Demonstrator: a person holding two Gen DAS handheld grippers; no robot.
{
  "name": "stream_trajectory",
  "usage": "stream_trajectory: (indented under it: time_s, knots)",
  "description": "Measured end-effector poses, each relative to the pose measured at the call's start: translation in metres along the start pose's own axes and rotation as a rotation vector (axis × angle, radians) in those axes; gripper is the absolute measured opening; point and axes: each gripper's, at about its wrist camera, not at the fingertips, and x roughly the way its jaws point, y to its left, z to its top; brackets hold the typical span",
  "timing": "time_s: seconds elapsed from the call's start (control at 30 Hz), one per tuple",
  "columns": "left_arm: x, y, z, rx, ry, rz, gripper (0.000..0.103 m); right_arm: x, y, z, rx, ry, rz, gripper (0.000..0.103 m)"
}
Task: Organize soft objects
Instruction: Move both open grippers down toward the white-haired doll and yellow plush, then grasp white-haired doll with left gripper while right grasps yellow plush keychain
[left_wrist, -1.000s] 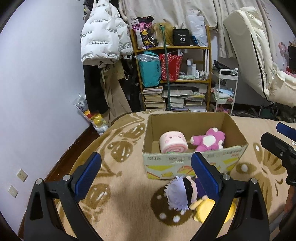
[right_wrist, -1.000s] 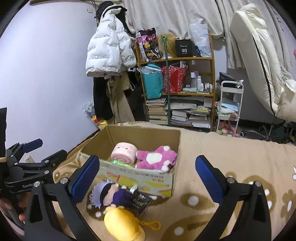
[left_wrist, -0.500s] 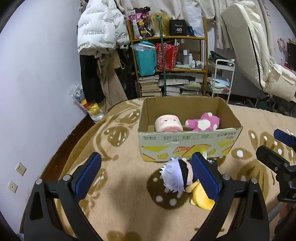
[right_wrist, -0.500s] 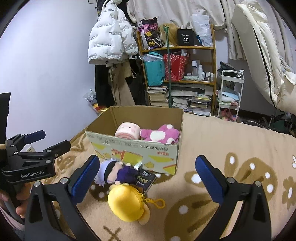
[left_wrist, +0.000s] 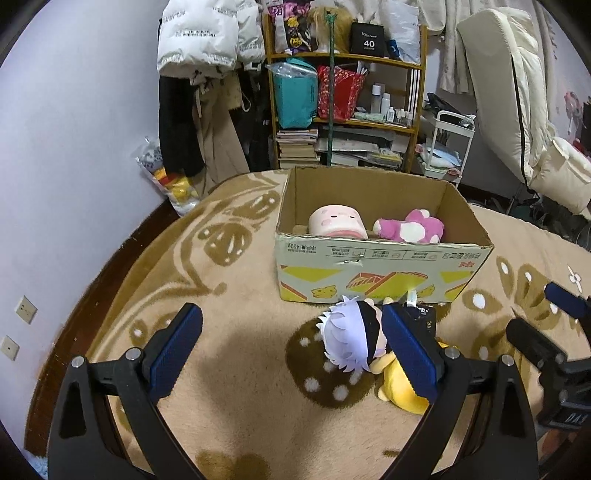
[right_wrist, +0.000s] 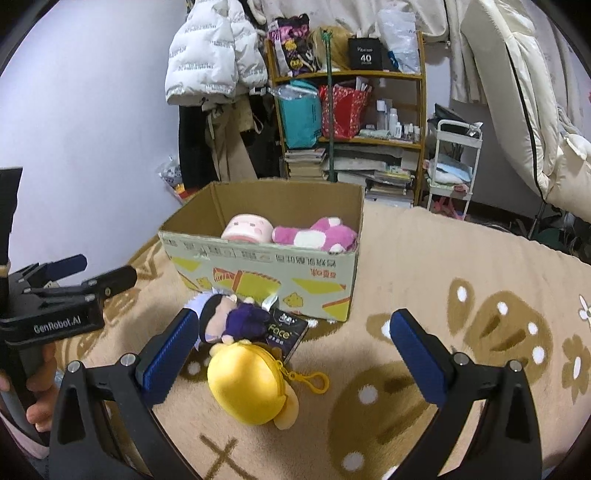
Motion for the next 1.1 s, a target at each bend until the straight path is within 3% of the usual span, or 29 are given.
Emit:
stream_trajectory:
  time_s: [0.47,1.1]
  knots:
    - [0.047,-0.003,-0.001,-0.055,0.092,-0.079,0.097,0.05,0.007,-0.014,-0.002,0.167,0.011,0.103]
    - [0.098,-0.021,-0.017,-0.073,0.255,-0.17,0.097,0.091,0.022,-0.03,-0.032,0.294,0.054,0.103]
